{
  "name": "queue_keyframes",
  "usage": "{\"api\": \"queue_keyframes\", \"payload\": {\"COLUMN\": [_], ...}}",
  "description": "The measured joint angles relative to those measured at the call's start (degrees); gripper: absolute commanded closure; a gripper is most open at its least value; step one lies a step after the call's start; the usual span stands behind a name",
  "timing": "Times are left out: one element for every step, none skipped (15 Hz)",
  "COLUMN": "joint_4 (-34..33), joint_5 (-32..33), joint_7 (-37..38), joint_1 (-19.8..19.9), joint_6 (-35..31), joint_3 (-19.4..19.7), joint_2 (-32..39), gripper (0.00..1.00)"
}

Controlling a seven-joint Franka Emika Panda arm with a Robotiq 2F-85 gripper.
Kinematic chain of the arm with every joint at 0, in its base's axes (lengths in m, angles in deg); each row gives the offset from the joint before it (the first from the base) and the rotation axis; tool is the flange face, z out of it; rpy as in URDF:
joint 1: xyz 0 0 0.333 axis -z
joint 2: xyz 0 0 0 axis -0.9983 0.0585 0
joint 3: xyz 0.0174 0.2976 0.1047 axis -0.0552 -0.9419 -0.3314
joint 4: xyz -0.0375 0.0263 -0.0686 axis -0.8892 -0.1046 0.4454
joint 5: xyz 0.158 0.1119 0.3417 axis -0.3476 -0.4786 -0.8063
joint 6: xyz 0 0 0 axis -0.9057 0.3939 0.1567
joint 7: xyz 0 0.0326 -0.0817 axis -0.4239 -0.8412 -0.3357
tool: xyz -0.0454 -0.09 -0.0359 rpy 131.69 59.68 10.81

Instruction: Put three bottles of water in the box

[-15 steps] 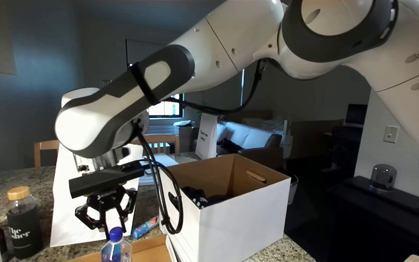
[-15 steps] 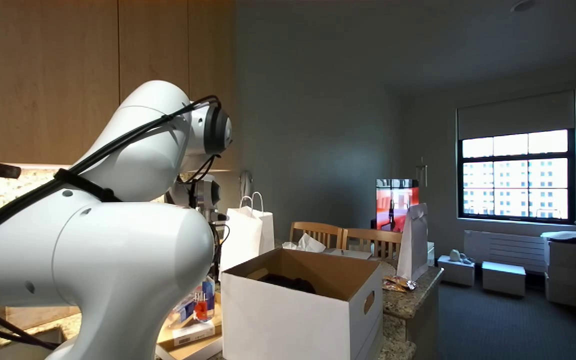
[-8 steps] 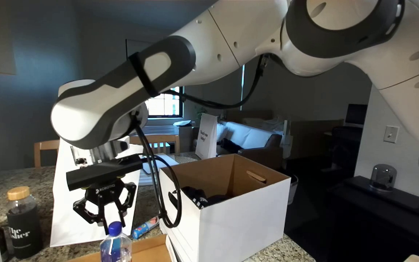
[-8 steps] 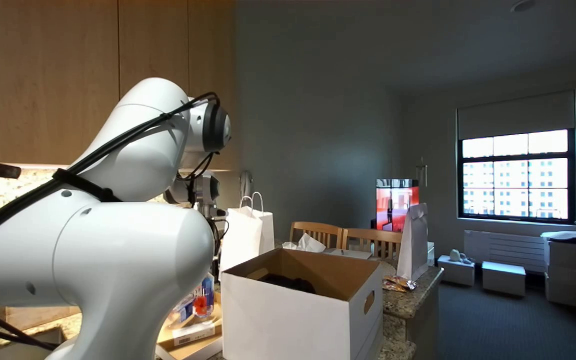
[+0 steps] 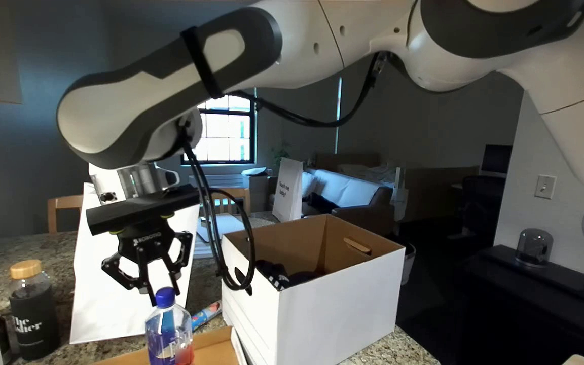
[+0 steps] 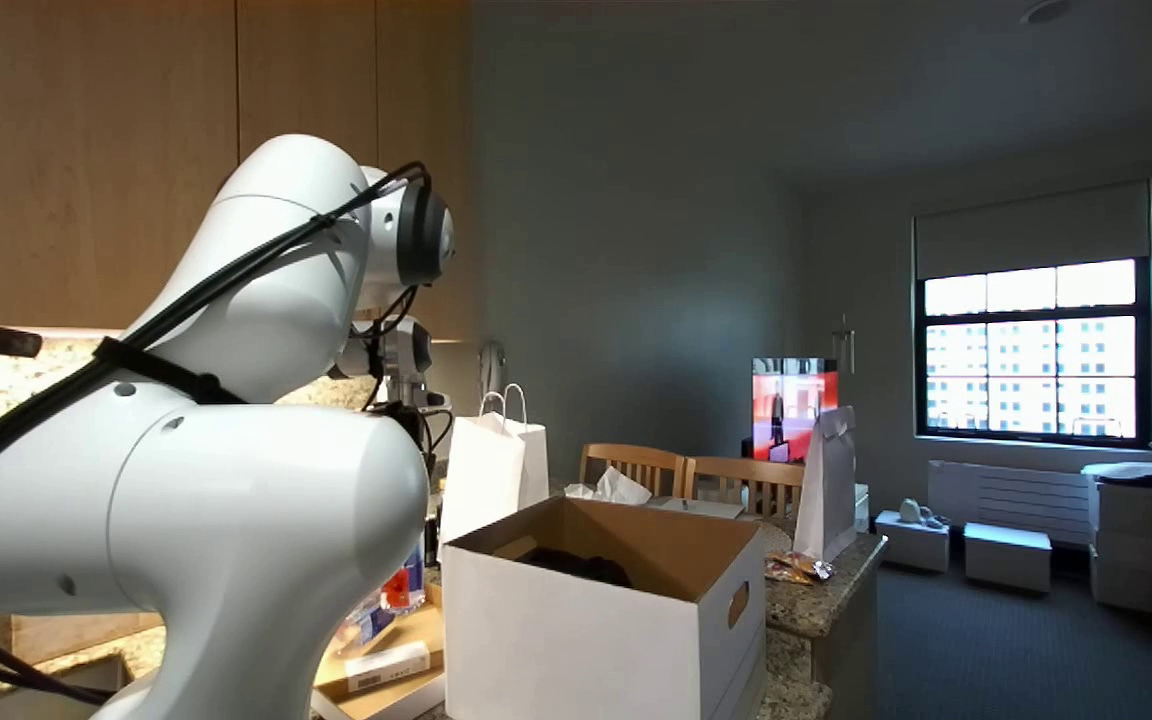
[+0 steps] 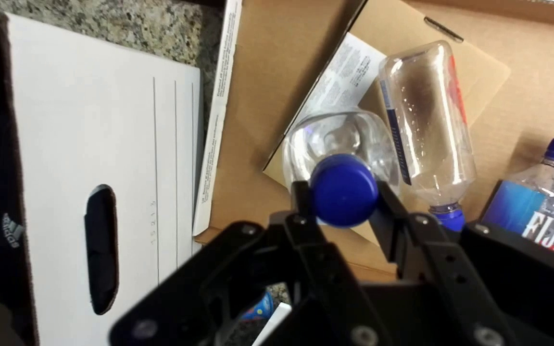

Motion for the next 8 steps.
{"api": "queue_keyframes", "payload": {"joint_4": [-0.4, -0.6, -0.8, -0.8, -0.8, -0.8, -0.8, -0.8], "joint_5": [0.0, 0.0, 0.0, 0.0, 0.0, 0.0, 0.0, 0.1], "joint_7": [0.0, 0.0, 0.0, 0.0, 0.0, 0.0, 0.0, 0.0], "joint_1": [0.0, 0.0, 0.0, -0.1, -0.1, 0.0, 0.0, 0.0], "joint_6": [1.8, 3.4, 4.7, 5.6, 6.1, 6.3, 6.3, 6.4], "joint_3": [0.0, 0.0, 0.0, 0.0, 0.0, 0.0, 0.0, 0.0], "joint_2": [-0.4, -0.8, -1.3, -1.9, -2.6, -3.4, -4.3, -5.2], "gripper": [0.89, 0.89, 0.89, 0.89, 0.89, 0.89, 0.89, 0.89]}}
